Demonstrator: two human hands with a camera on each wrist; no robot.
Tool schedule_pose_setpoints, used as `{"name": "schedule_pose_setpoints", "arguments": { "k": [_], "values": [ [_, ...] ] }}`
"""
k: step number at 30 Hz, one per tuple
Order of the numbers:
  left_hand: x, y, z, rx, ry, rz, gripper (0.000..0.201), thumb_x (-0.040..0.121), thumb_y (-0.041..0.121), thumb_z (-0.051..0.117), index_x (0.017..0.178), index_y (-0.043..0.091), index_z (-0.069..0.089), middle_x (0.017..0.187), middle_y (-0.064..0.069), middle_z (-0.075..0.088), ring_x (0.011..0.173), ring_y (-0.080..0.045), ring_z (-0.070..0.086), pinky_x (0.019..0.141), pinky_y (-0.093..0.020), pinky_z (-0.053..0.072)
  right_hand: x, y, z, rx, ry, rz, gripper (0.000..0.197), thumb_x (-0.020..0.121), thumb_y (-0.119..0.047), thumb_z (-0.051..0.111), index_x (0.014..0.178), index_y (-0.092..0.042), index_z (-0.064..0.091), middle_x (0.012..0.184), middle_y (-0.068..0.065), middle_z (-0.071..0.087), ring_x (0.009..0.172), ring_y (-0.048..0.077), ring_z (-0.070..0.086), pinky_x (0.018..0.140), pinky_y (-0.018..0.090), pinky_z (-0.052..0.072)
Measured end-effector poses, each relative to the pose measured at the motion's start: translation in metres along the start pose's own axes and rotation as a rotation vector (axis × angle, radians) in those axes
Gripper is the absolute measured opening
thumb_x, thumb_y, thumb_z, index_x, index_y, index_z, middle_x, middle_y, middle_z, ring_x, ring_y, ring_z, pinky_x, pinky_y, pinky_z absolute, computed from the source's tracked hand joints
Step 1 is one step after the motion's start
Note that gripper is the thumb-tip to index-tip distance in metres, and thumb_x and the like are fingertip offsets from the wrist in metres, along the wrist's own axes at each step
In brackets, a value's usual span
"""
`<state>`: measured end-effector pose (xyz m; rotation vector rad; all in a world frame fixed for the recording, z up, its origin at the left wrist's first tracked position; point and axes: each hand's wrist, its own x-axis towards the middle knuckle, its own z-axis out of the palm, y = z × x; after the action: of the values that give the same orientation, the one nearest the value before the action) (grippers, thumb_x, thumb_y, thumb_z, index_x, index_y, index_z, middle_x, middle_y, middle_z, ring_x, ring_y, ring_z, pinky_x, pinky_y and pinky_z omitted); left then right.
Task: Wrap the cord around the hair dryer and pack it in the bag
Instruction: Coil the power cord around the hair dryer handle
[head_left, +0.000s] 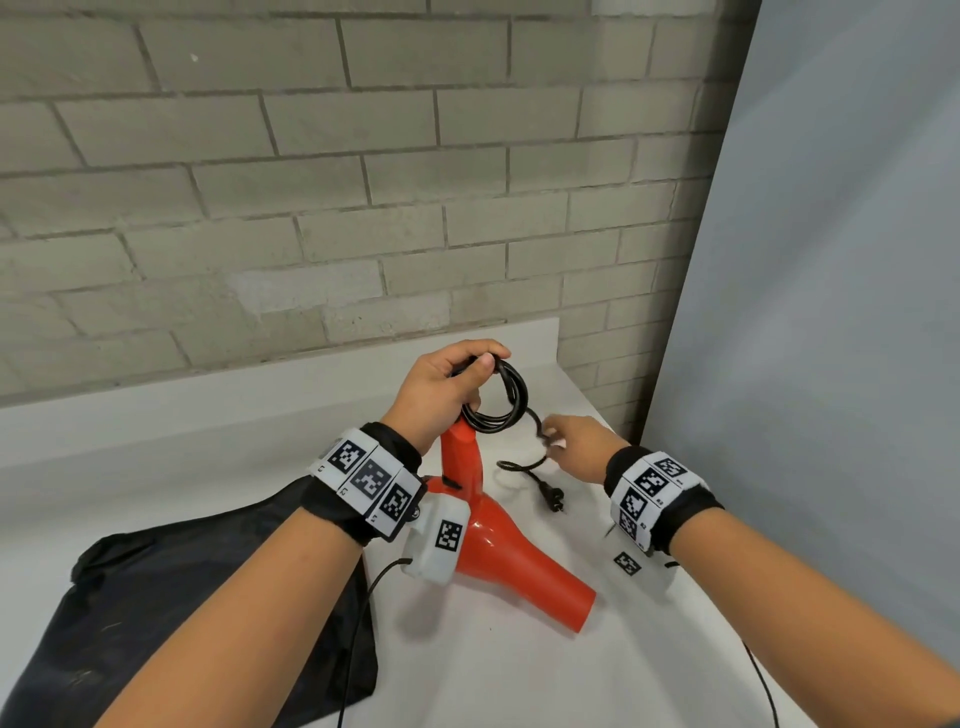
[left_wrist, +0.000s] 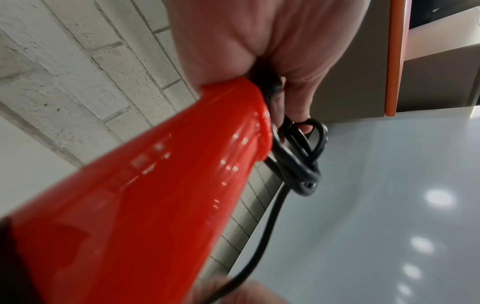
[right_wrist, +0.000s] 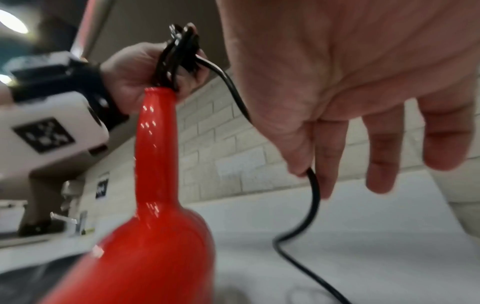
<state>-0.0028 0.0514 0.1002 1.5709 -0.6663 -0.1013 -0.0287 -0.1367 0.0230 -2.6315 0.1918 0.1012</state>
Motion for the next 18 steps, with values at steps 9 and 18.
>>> {"name": "schedule_pose_setpoints", "arguments": {
  "k": [9, 18],
  "values": [
    [-0.001, 0.001, -0.002, -0.018, -0.061, -0.005, 0.023, 0.092, 0.009, 0.046, 0.086, 0.024, 0.062, 0.062, 0.01, 0.046, 0.044, -0.002, 0.036, 0.055, -0.022, 0.036, -0.025, -0.046, -0.017, 0.548, 0.1, -0.381, 0.032, 0.095, -0.011, 0.044, 0.076, -0.033, 0.056, 0.068, 0.002, 0.059, 0.06, 0.002, 0.055, 0.066, 0.022, 0.041],
    [-0.004, 0.007, 0.002, 0.037, -0.064, 0.007, 0.015, 0.088, 0.011, 0.054, 0.082, 0.024, 0.06, 0.069, 0.018, 0.057, 0.051, 0.003, 0.048, 0.056, -0.016, 0.041, -0.02, -0.057, -0.061, 0.409, 0.283, -0.346, 0.021, 0.093, -0.008, 0.044, 0.1, -0.005, 0.064, 0.074, -0.008, 0.056, 0.065, 0.013, 0.049, 0.058, 0.015, 0.041]
  ]
}}
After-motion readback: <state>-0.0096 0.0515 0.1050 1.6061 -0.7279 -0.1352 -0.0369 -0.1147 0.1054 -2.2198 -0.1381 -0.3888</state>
